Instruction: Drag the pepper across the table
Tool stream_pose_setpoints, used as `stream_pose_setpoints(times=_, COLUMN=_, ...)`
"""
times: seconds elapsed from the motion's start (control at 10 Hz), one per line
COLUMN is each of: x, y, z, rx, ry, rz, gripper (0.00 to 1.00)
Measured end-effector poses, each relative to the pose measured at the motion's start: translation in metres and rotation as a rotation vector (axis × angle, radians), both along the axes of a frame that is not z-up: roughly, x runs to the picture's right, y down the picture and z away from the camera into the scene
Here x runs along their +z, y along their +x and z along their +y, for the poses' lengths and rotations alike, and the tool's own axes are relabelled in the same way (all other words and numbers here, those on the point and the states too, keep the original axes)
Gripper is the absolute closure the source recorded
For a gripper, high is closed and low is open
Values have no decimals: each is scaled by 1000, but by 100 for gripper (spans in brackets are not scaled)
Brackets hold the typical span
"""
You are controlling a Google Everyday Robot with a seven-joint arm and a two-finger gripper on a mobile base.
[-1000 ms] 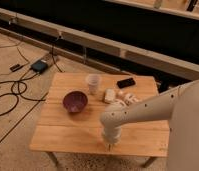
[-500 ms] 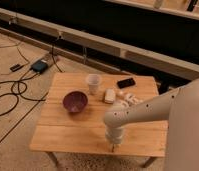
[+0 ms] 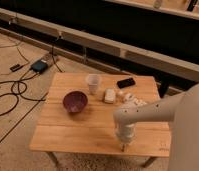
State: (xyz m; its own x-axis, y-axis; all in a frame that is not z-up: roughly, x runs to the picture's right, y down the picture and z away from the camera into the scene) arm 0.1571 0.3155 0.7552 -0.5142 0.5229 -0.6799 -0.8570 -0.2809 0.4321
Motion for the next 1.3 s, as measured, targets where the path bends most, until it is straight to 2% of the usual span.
stream_pose_setpoints(times=0.2, x=-12, y=17, z=2, rx=5, ry=-4, rz=20, gripper=100)
stream_pose_setpoints(times=0.4, x=-25, y=44, z=13, rx=30, ry=-22, rz=59, gripper=100)
stream_pose_setpoints(times=0.9, x=-48, y=102, z=42, rx=107, ry=-100, rz=169, gripper=100)
stream_pose_setpoints(times=1.3, x=-69, y=150, z=60, rx=181, ry=-136, rz=259, gripper=100)
